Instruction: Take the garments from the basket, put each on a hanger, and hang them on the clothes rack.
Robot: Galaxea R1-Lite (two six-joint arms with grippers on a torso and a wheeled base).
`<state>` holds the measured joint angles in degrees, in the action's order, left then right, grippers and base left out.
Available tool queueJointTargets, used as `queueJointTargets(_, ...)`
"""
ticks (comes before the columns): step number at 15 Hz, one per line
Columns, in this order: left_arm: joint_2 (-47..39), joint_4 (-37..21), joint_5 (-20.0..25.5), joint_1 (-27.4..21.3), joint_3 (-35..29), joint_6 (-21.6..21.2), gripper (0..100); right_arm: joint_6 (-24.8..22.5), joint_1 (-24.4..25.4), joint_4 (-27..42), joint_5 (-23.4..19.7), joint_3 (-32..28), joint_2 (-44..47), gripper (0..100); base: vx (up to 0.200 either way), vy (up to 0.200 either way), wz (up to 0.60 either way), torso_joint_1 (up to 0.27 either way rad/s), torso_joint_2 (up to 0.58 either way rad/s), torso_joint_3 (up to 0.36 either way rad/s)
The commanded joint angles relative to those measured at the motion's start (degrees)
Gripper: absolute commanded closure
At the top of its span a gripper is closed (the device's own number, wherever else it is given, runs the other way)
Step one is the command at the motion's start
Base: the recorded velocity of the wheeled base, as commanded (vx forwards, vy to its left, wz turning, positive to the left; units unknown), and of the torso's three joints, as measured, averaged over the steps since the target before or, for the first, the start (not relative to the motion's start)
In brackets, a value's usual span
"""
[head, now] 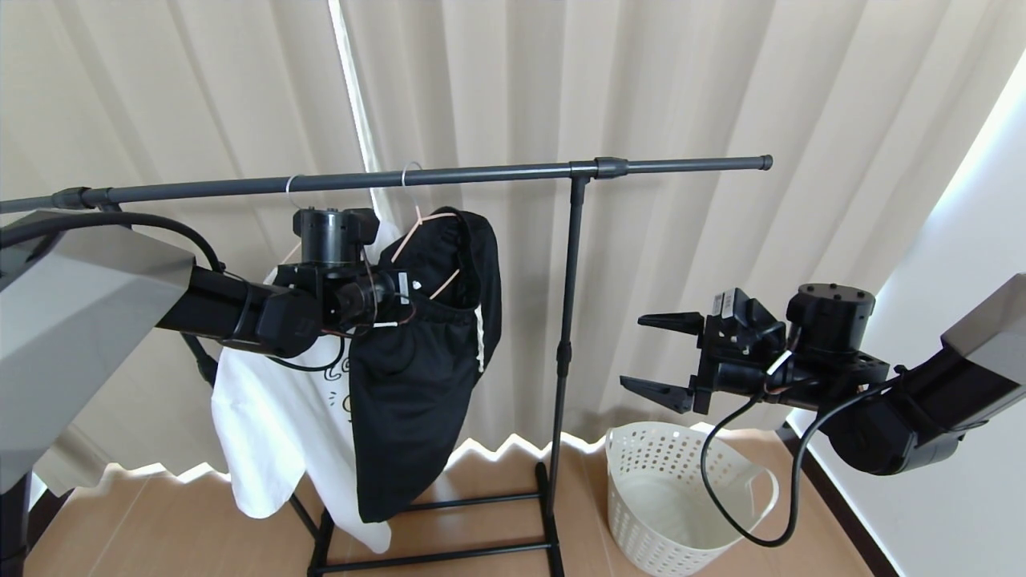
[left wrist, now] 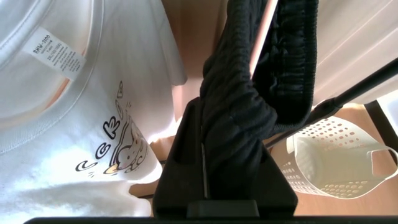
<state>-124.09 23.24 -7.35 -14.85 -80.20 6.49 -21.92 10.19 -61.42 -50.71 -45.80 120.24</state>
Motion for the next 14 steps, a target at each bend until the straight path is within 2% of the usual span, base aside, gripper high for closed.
queueJointTargets(1,-0.54,0.06,-0.03,-0.01,-0.31,0.02,100,0.03,0.00,-0.02,0.00,0.01,0.09,0,0.000,0.000,0.00,0.000,0.00,0.000)
queueJointTargets(13,-0.98,-0.12,-0.03,-0.09,-0.04,0.72,100,0.03,0.00,-0.02,0.00,0.01,0.00,0,0.000,0.000,0.00,0.000,0.00,0.000)
queueJointTargets(14,-0.89,-0.30,-0.03,-0.01,-0.04,0.72,0,0.03,0.00,-0.02,0.00,0.01,0.00,0,0.000,0.000,0.00,0.000,0.00,0.000)
